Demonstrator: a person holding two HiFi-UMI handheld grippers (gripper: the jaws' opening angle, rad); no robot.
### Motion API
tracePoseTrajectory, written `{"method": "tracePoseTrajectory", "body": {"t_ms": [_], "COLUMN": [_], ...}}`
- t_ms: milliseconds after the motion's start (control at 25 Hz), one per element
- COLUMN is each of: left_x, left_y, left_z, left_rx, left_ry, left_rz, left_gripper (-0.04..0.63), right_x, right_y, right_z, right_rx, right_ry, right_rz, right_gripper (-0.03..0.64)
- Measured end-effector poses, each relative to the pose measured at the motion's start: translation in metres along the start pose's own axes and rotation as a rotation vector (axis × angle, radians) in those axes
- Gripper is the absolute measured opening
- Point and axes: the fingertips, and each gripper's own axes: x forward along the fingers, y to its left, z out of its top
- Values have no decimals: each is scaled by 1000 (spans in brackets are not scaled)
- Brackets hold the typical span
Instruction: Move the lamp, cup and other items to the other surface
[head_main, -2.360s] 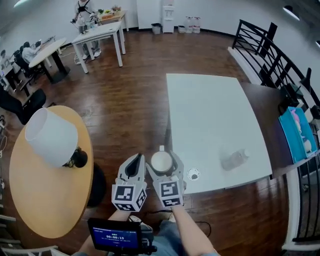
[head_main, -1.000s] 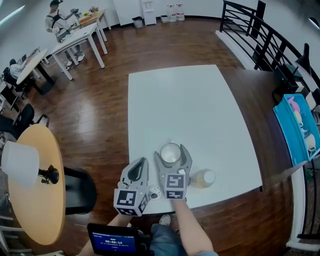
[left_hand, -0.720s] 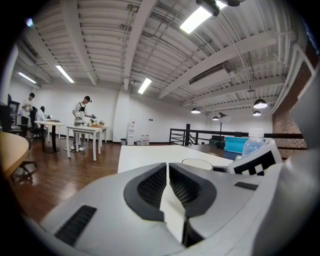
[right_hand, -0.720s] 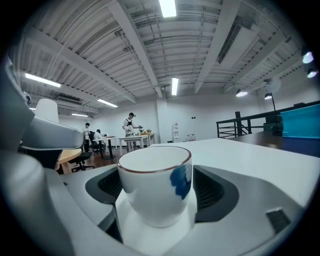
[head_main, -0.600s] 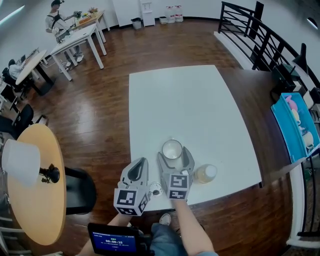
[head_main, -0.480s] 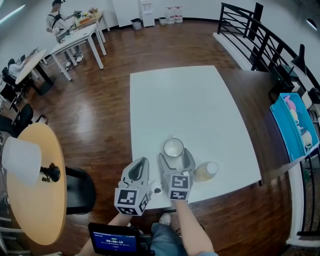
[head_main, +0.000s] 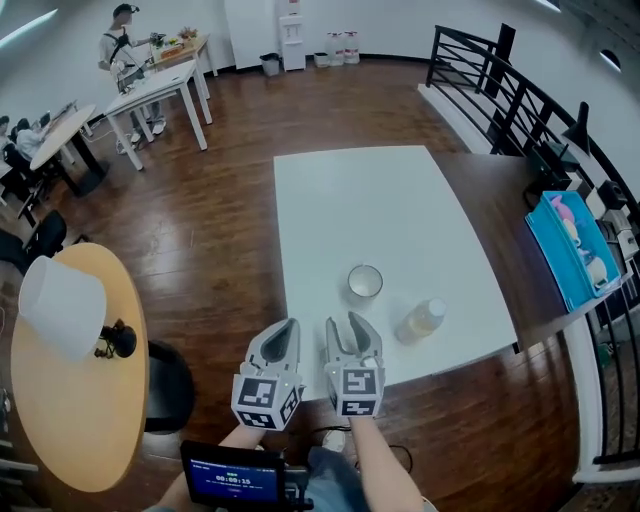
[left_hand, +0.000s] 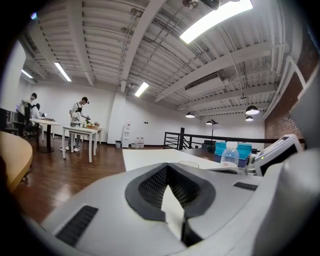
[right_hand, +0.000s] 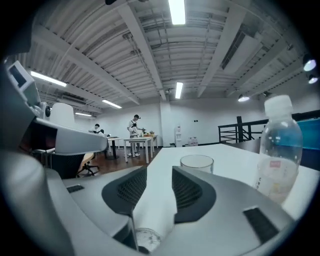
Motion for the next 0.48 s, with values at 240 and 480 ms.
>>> {"method": "tracePoseTrajectory", "body": {"t_ms": [240, 480], "left_x": [-46, -95], "left_y": [35, 84], "left_z": [17, 33], "left_rx": [3, -4], "left_ry": [-30, -61], "left_rz": [-12, 23], "left_gripper": [12, 11], "right_x": [-10, -16], "right_y": [91, 188], "right_z": [43, 82], "right_rx": [-73, -126], "right_ry": [-80, -147], "right_rz": [123, 264], "right_gripper": [26, 0]}}
